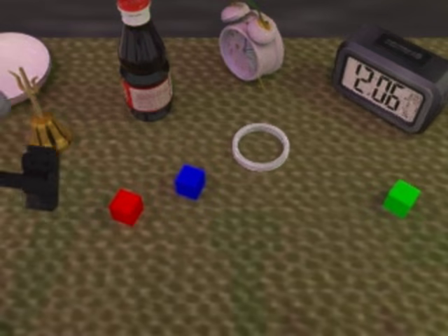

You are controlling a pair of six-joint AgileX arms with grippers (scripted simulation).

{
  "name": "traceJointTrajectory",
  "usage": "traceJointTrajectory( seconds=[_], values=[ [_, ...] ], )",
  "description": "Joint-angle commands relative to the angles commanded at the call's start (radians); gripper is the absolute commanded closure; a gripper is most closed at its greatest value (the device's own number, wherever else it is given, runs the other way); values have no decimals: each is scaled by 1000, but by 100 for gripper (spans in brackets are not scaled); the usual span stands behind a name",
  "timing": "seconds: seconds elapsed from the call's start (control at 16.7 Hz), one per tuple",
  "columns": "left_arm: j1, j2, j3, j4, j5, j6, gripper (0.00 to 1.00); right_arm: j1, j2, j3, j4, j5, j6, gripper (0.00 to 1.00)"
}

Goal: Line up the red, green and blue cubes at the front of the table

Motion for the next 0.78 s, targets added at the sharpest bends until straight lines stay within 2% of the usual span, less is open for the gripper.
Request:
traceJointTrajectory(
  seconds=[0.36, 0.78],
  values=[
    [-97, 607, 408, -296, 4, 25, 0, 0, 0, 0, 0, 0, 0, 0],
    [-175, 1063, 752, -518, 5, 45, 0, 0, 0, 0, 0, 0, 0, 0]
  ],
)
